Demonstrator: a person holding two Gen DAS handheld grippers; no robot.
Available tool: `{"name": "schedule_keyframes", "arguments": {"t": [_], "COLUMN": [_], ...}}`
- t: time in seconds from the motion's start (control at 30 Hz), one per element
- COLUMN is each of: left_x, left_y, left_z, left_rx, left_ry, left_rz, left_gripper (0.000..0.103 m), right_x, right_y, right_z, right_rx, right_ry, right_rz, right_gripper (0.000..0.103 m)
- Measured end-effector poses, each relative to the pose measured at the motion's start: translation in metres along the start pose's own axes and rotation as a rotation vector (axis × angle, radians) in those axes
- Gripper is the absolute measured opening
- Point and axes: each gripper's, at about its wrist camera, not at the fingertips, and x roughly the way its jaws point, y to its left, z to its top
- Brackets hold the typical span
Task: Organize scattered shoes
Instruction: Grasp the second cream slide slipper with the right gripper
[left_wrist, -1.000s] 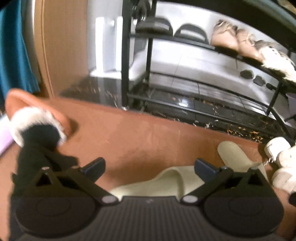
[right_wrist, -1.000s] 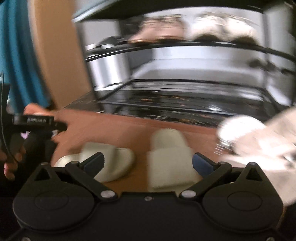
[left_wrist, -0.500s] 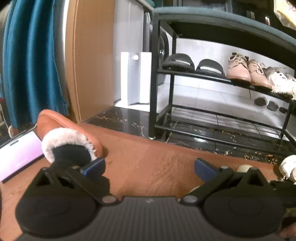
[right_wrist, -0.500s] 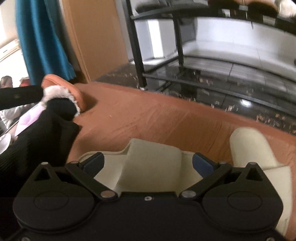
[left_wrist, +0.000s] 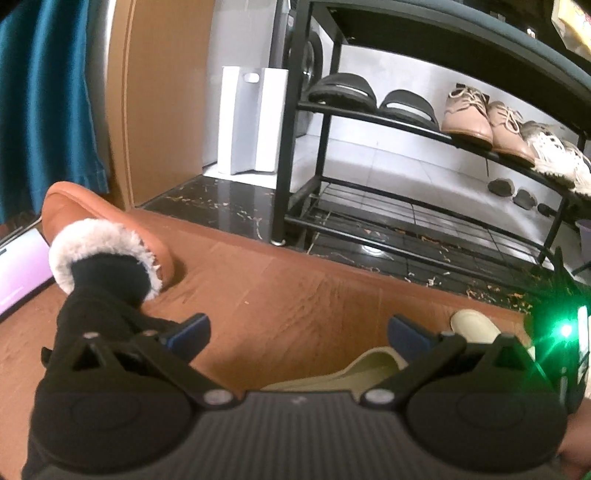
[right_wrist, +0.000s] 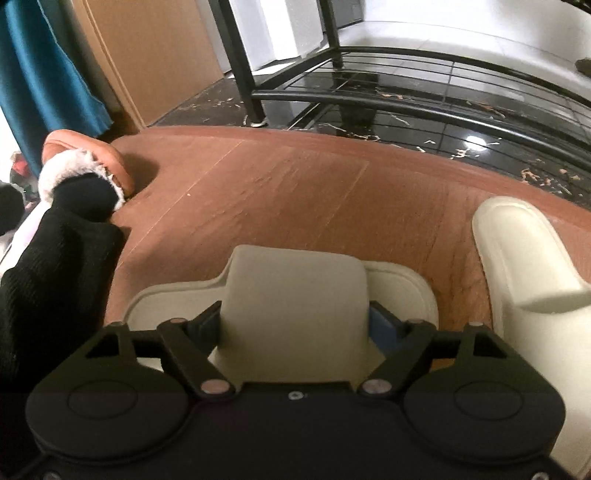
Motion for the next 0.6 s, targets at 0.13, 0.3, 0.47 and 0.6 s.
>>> {"name": "schedule_keyframes", "arguments": {"t": [0.13, 0.3, 0.47, 0.6], "left_x": [0.001, 0.003, 0.004, 0.004], "left_y": [0.000, 0.006, 0.007, 0.005], "left_z": [-0.001, 0.000, -0.003, -0.003], "left_rx": [-0.004, -0.051, -0.064, -0.052], "left_ry": [0.000, 0.008, 0.020, 0.020], "left_rz": [0.004, 0.009, 0.014, 0.013], "left_gripper": [0.102, 0.102, 0.102, 0.102], "right_x": [-0.016, -0.043, -0.049, -0.041], "right_y": [-0.006, -0.026, -0.033, -0.031], "right_z": [-0.001, -0.015, -0.040, -0.041], "right_rx": [0.160, 0.535, 0.847, 0.879], "right_ry": [-0.051, -0.104, -0.090, -0.062], "right_rz": [-0.074, -0.200, -0.254, -0.248], "right_gripper": [0.080, 0.080, 0.080, 0.084]}}
